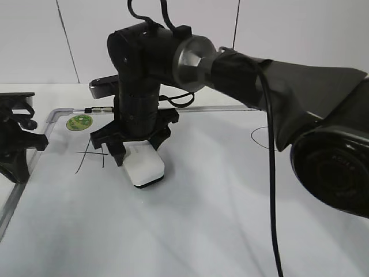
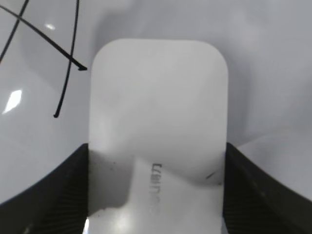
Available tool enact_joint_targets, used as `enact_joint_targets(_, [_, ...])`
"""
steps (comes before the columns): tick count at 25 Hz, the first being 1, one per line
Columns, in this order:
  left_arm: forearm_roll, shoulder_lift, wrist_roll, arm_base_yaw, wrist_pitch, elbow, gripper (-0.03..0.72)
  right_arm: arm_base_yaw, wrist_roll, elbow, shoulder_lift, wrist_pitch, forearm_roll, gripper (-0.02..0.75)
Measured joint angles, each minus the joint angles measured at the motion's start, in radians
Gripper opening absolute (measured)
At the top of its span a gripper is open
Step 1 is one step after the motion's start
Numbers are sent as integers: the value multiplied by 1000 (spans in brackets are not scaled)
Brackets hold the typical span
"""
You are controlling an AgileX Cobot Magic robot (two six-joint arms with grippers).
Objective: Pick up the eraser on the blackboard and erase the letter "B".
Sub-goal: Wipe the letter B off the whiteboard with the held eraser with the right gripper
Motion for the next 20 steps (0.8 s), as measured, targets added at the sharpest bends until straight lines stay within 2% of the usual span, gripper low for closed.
enact_joint_targets(7, [0,0,0,0,0,0,21,-5,0,0,2,-17,72,541])
enact_joint_targets(20, [0,0,5,0,-2,0,21,-5,-9,68,-18,-62,80,541])
